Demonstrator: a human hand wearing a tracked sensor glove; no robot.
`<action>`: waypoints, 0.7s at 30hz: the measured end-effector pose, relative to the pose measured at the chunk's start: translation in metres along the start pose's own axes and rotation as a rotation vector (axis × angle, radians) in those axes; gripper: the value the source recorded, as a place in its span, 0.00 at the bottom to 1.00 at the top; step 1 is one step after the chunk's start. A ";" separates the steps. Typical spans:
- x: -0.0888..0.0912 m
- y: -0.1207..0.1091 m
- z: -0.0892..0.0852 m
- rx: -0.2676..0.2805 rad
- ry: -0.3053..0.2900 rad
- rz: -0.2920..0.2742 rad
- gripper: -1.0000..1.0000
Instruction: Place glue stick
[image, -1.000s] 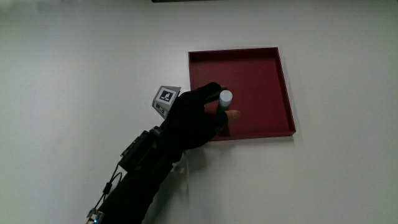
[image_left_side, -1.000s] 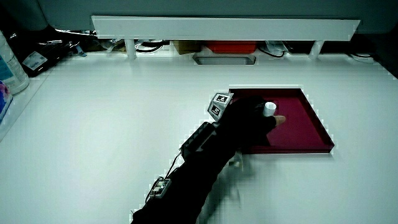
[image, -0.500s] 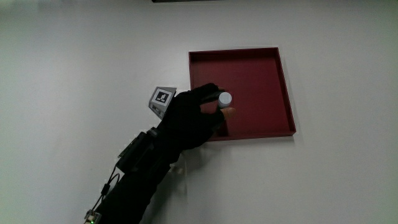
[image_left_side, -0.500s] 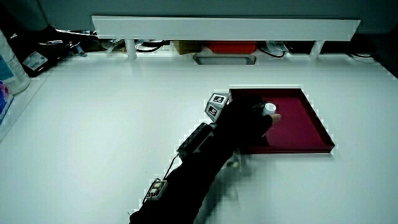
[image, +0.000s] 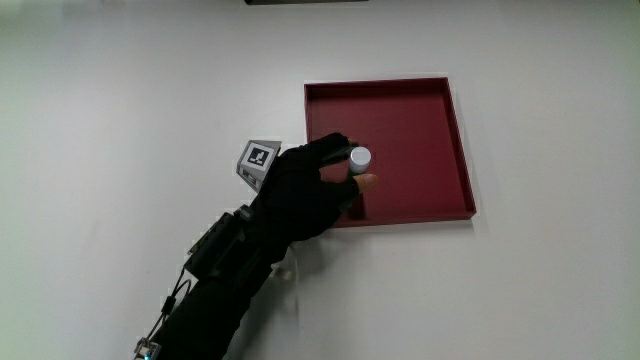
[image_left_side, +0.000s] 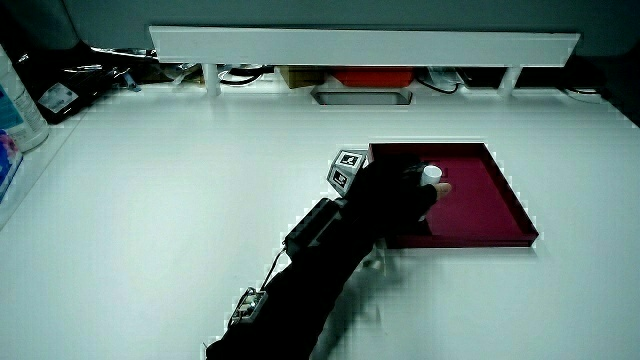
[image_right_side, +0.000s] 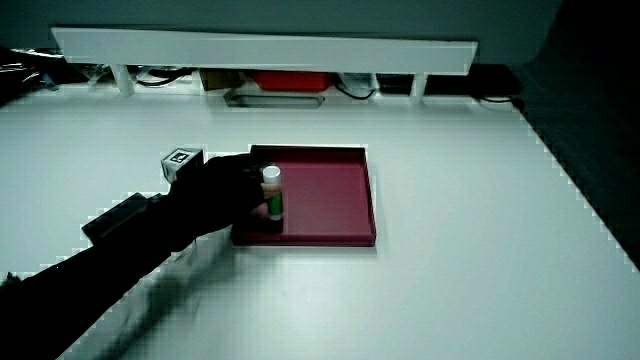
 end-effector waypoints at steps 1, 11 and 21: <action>-0.001 0.000 0.000 0.001 0.003 0.006 0.15; -0.001 0.000 0.002 0.003 -0.004 0.002 0.09; -0.001 -0.003 0.007 0.002 -0.005 0.016 0.04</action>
